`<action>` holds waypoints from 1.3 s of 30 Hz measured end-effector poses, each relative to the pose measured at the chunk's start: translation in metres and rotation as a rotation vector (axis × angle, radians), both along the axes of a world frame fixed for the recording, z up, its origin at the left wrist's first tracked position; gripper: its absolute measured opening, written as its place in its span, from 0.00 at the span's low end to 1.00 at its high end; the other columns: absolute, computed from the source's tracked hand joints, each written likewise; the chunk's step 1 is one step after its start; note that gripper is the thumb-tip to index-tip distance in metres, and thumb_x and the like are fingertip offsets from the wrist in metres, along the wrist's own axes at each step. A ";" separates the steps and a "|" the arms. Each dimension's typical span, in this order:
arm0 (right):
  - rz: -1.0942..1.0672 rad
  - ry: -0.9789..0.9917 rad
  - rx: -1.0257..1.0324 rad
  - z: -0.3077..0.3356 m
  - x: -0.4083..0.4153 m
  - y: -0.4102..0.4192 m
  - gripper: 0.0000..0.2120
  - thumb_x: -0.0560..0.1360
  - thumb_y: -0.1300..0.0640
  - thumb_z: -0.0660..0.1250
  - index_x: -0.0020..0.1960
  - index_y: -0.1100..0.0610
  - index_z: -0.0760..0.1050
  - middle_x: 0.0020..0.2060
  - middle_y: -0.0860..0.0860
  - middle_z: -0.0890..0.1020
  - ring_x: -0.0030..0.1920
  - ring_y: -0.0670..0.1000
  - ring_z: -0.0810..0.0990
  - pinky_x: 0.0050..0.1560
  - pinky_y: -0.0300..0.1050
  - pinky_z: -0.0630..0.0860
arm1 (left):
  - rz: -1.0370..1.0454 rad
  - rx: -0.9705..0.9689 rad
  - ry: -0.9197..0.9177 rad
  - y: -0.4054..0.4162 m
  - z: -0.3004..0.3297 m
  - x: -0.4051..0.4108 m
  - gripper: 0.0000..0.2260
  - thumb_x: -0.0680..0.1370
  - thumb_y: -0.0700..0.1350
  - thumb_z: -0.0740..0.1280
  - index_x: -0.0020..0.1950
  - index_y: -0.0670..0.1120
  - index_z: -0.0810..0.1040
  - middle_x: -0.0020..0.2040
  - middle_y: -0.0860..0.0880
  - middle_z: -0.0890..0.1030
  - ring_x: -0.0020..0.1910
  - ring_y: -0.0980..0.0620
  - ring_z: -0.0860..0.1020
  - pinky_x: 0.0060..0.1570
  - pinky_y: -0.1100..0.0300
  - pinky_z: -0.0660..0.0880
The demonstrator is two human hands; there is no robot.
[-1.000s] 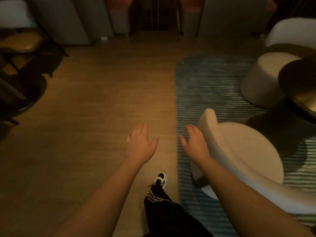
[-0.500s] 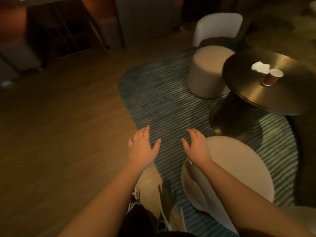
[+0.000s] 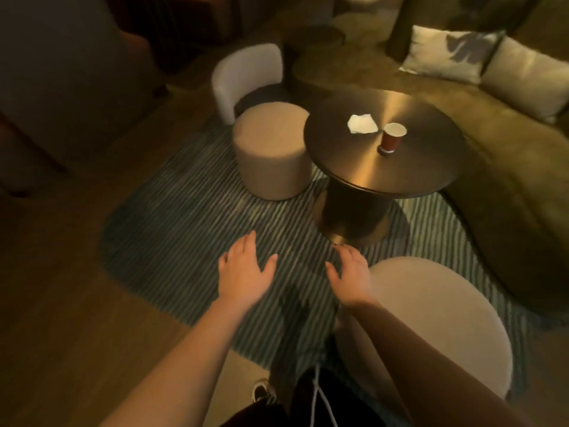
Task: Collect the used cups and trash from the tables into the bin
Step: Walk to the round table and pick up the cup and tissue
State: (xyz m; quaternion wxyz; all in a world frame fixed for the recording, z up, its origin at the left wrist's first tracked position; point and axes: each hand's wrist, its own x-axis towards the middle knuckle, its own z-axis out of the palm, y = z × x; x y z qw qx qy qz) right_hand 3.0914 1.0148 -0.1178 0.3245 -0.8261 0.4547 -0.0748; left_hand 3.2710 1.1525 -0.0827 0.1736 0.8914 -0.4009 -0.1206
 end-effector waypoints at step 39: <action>-0.948 -0.033 0.139 -0.039 0.177 -0.529 0.50 0.66 0.48 0.77 0.77 0.50 0.48 0.77 0.49 0.54 0.75 0.52 0.55 0.73 0.59 0.58 | -0.890 0.177 -0.054 -0.721 -0.096 0.231 0.35 0.74 0.60 0.65 0.74 0.47 0.56 0.74 0.47 0.60 0.73 0.48 0.57 0.68 0.49 0.58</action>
